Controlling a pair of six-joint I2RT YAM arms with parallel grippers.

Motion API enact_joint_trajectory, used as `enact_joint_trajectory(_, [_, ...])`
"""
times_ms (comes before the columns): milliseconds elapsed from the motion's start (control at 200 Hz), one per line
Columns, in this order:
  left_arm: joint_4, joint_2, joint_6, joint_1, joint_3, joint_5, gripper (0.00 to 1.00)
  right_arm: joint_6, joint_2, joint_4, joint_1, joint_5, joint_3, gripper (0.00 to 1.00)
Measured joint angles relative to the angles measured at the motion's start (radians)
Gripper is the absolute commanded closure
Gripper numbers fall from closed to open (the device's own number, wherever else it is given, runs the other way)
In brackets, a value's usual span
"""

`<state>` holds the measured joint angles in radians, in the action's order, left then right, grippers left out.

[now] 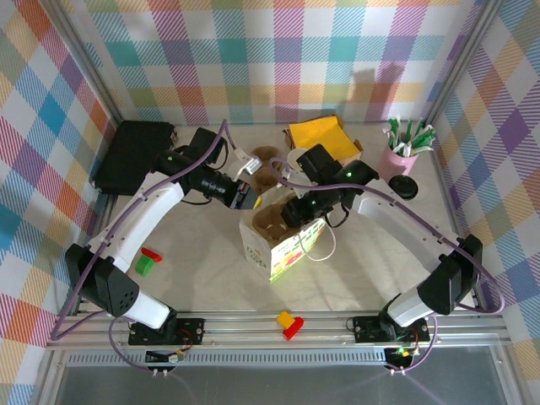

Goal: Pack the takeout coffee

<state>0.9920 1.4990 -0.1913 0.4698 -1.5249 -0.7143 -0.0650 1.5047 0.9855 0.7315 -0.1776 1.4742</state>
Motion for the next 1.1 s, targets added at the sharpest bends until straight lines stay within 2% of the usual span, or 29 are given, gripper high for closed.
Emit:
enact_joint_trajectory(210, [0.000, 0.000, 0.000, 0.000, 0.000, 0.000, 1.00, 0.001, -0.035, -0.051, 0.037, 0.089, -0.046, 0.58])
enact_joint_trajectory(625, [-0.001, 0.000, 0.004, 0.000, -0.004, -0.001, 1.00, 0.050, -0.023, -0.043, 0.082, 0.176, -0.052, 0.57])
enact_joint_trajectory(1100, [0.000, 0.024, 0.004, 0.000, -0.025, 0.000, 1.00, 0.081, 0.022, -0.016, 0.101, 0.222, -0.052, 0.55])
